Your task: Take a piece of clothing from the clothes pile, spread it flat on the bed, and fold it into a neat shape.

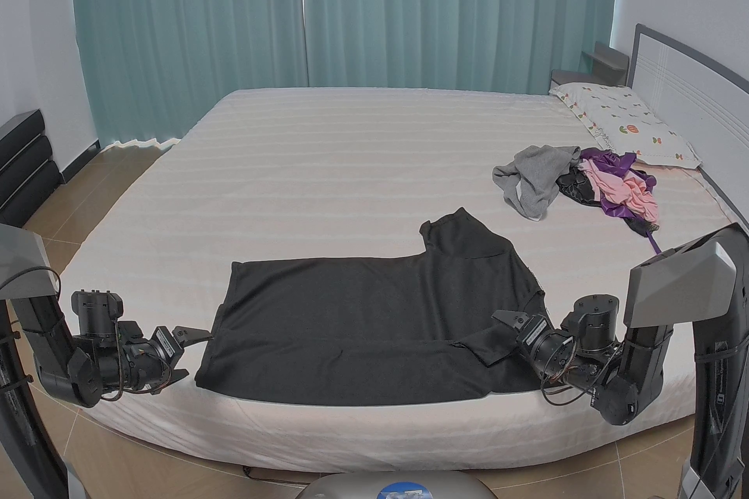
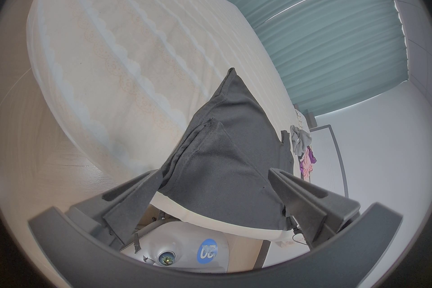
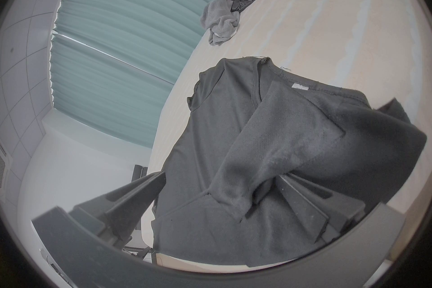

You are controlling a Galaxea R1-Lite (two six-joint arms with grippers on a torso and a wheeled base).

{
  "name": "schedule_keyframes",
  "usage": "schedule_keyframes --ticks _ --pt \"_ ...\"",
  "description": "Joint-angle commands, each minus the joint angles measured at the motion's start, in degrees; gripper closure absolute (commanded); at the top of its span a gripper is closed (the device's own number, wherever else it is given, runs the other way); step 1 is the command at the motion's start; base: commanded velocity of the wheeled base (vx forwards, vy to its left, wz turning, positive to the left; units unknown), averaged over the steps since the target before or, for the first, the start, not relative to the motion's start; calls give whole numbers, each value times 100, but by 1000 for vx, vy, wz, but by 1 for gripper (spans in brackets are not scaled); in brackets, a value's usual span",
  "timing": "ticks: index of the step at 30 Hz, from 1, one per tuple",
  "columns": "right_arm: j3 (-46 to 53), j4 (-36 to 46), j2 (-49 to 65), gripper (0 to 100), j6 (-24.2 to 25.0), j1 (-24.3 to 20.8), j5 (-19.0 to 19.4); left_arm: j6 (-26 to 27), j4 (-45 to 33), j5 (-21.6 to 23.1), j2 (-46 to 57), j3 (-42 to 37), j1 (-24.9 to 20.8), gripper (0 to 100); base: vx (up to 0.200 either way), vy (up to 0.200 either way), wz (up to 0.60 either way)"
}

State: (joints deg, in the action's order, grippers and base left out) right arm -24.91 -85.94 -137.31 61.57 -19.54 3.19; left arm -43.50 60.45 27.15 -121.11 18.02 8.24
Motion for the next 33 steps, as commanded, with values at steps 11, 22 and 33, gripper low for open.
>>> schedule_keyframes --ticks 11,22,33 --pt "21 16 -94 100 -5 -85 -179 -1 2 1 -9 0 2 0 0 0 0" --pt "592 -142 205 100 -58 -120 -232 -1 2 -8 -9 0 2 0 0 0 0" --pt "1313 -379 522 100 -603 -401 -451 -1 2 -8 -9 -9 2 0 0 0 0"
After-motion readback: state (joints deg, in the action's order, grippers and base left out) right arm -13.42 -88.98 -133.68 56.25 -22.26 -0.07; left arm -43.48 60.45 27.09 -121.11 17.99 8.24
